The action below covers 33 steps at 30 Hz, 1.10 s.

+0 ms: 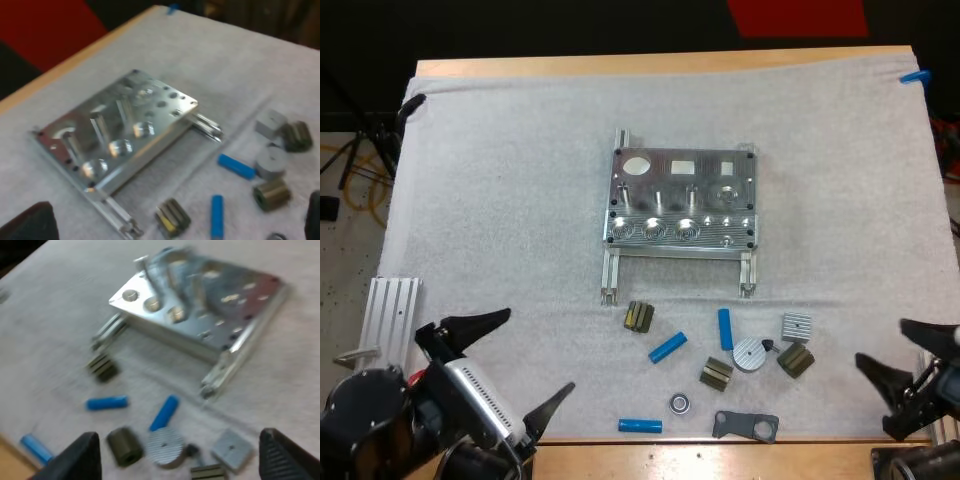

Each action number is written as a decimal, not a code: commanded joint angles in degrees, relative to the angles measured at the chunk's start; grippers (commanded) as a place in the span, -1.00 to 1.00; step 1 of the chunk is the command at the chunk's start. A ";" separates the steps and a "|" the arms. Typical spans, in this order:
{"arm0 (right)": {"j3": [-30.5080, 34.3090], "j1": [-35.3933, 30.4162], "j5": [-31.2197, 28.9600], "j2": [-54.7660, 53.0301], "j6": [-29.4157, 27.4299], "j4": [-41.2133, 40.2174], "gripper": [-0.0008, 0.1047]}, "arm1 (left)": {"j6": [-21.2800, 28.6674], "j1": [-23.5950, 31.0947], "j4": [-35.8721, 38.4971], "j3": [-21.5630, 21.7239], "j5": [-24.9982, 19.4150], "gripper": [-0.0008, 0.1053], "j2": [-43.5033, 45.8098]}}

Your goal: Load cells from left to right

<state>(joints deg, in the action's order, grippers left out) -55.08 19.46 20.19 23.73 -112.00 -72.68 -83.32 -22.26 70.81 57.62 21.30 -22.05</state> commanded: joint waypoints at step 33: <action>-4.49 26.12 -6.66 11.49 -3.55 -4.30 0.23 | 15.59 -32.21 6.67 -5.88 -9.11 0.75 -27.76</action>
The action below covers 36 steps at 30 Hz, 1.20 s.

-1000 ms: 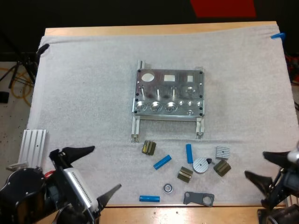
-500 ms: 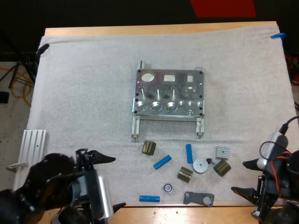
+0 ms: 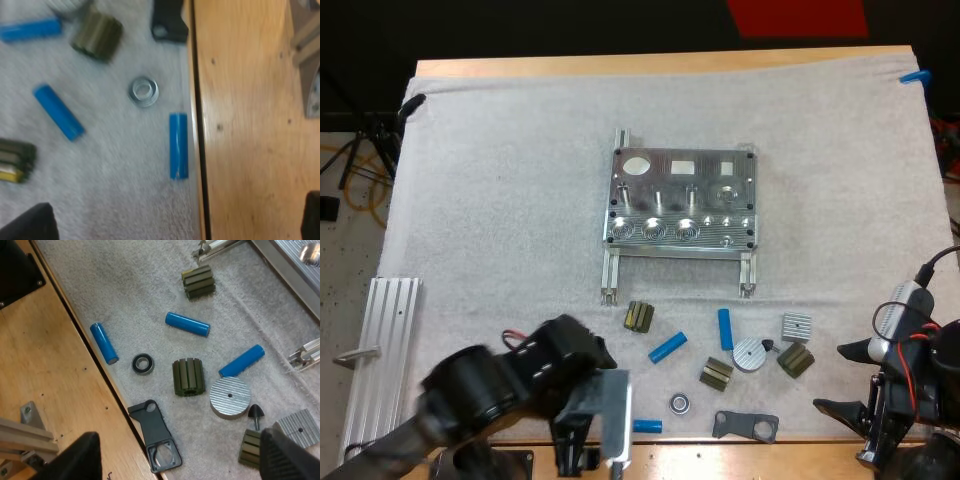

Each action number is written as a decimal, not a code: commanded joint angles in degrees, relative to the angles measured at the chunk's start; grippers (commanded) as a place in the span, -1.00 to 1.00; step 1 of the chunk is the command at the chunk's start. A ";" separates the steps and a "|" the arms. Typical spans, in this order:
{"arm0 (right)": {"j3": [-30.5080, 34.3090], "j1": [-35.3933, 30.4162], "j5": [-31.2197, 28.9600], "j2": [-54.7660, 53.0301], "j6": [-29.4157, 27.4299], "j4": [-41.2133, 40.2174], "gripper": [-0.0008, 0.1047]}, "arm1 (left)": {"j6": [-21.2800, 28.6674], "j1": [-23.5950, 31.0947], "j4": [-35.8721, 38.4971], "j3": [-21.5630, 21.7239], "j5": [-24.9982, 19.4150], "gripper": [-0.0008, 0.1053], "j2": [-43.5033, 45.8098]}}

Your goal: Load cells from left to right

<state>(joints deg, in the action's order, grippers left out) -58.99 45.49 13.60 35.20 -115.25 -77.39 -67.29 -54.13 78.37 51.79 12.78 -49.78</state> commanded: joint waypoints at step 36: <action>-0.58 0.09 -4.83 0.02 -0.26 0.55 0.23 | -0.60 -0.35 -29.15 -17.58 -7.82 0.56 -19.03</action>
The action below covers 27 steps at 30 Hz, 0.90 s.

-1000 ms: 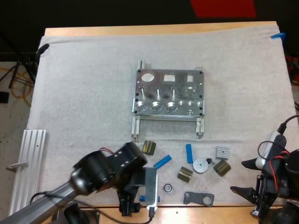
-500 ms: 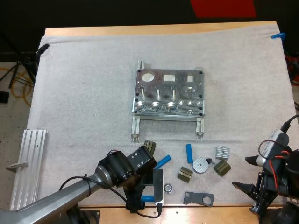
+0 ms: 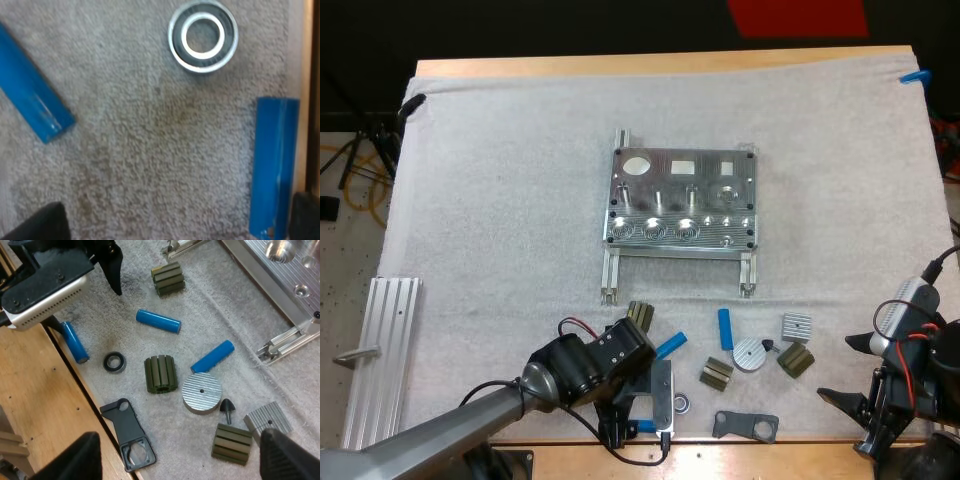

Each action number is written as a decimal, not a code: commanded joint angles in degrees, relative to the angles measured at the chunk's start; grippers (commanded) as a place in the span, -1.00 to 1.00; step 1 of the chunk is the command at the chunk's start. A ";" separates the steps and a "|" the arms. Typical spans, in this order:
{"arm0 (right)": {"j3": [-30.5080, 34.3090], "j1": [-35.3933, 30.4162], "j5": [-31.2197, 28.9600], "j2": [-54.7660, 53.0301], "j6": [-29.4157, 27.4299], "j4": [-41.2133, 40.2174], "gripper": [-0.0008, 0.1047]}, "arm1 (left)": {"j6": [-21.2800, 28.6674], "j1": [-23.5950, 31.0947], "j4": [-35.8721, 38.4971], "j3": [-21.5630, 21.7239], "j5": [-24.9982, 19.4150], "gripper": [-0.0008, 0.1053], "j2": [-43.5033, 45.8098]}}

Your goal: Load cells from left to right

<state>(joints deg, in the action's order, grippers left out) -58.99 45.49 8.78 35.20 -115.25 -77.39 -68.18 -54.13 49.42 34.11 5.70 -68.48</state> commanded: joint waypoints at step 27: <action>-0.58 0.09 -1.19 0.02 1.13 0.82 0.23 | 0.30 -1.52 -1.57 0.11 -2.18 -0.57 -9.58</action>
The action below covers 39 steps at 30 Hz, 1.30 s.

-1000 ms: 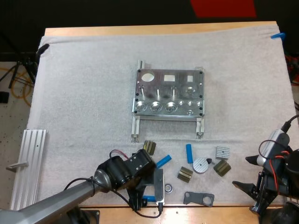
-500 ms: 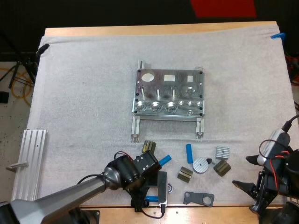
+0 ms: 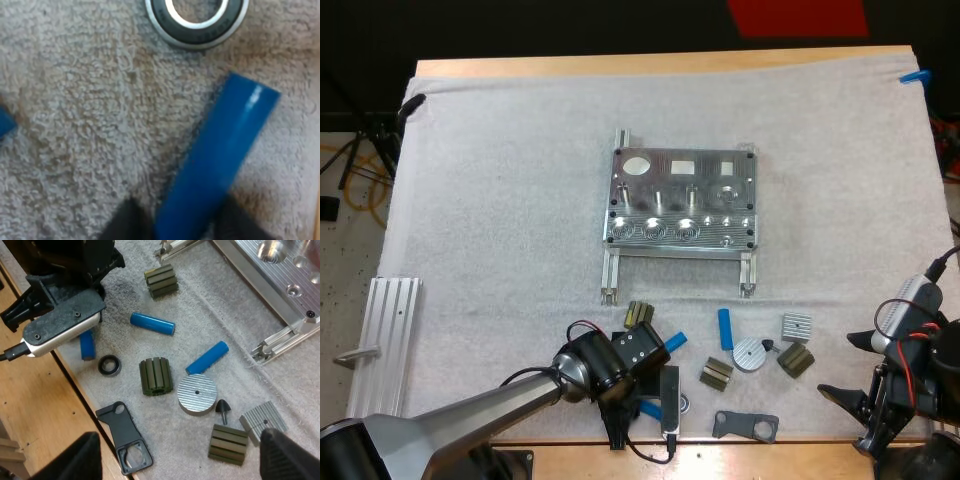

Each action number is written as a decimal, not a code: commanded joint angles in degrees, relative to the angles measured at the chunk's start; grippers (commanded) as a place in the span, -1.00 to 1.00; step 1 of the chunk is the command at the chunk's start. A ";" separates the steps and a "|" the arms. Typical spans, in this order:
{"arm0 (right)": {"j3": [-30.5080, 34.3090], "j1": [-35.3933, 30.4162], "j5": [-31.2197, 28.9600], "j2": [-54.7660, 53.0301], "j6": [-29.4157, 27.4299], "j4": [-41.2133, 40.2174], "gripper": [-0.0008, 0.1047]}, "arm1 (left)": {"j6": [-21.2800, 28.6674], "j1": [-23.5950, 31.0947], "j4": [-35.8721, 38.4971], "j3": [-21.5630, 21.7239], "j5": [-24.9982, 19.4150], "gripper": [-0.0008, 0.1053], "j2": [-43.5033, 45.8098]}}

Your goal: Load cells from left to right

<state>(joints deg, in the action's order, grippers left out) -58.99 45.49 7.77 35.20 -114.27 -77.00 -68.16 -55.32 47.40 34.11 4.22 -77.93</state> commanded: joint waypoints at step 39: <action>9.03 0.09 16.20 8.67 33.25 26.30 0.23 | -10.46 -0.32 15.37 13.16 -2.70 -0.97 38.65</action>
<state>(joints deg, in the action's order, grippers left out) -49.75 45.49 22.58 44.09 -81.15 -52.51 -77.62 -55.32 62.84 46.90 2.30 -39.39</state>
